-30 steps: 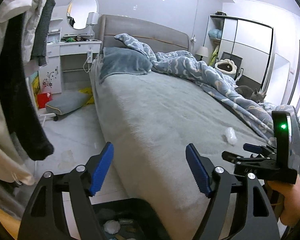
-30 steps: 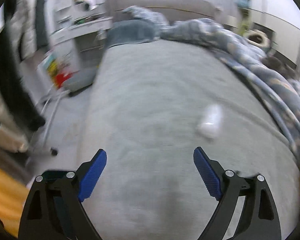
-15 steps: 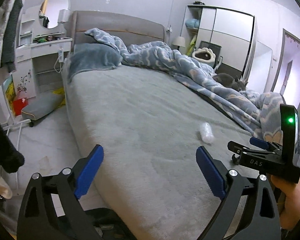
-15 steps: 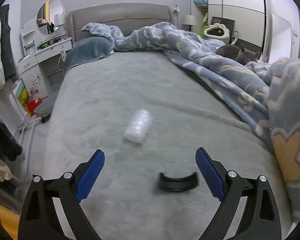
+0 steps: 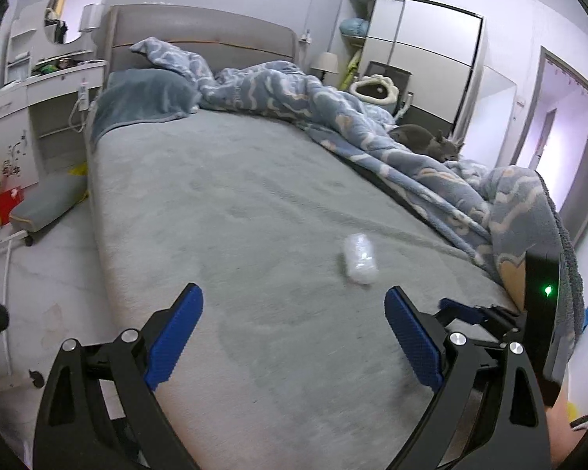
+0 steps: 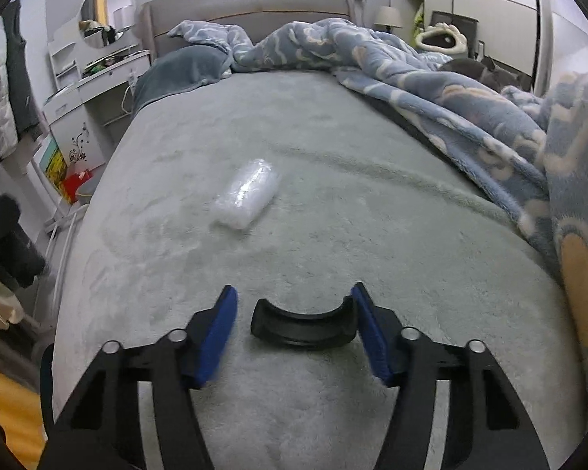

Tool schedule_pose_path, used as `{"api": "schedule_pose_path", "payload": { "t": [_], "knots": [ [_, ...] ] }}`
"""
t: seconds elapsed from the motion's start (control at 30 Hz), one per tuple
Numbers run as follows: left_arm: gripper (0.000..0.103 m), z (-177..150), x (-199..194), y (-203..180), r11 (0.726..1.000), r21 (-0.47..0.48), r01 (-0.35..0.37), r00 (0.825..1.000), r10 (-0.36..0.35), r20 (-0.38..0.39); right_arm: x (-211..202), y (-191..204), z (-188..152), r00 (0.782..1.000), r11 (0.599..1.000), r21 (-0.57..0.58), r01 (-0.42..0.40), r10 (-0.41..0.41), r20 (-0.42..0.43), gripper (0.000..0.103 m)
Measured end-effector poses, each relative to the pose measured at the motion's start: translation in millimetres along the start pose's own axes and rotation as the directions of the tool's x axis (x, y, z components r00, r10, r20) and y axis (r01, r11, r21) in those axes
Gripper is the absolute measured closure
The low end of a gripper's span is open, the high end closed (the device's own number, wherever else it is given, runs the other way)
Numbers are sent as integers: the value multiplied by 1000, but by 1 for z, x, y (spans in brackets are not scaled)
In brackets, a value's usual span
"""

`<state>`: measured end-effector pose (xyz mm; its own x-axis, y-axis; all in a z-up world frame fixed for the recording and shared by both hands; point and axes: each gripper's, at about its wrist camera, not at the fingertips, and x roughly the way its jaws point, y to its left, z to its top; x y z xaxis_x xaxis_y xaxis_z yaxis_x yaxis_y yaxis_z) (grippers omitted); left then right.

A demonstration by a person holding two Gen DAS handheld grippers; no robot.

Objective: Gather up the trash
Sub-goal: 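Grasp the black curved clip with the right gripper while the left grasps the clear wrapper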

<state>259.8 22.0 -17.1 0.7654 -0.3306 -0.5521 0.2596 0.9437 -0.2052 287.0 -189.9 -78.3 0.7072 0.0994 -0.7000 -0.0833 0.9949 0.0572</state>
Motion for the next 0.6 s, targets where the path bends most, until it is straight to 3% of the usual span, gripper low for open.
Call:
{"api": "schedule_pose_path", "payload": {
  "t": [0.07, 0.27, 0.6],
  "knots": [
    [7, 2, 8, -6, 1000, 4, 6, 1000, -6, -3, 0, -1, 0, 1000, 1000, 3, 1, -1, 1, 53],
    [7, 3, 31, -15, 1000, 6, 19, 999, -19, -30, 8, -10, 2, 998, 999, 12, -47, 47, -32, 56],
    [7, 6, 69, -33, 1000, 10, 30, 997, -29, -65, 5, -51, 29, 994, 993, 45, -112, 111, 24, 56]
  ]
}}
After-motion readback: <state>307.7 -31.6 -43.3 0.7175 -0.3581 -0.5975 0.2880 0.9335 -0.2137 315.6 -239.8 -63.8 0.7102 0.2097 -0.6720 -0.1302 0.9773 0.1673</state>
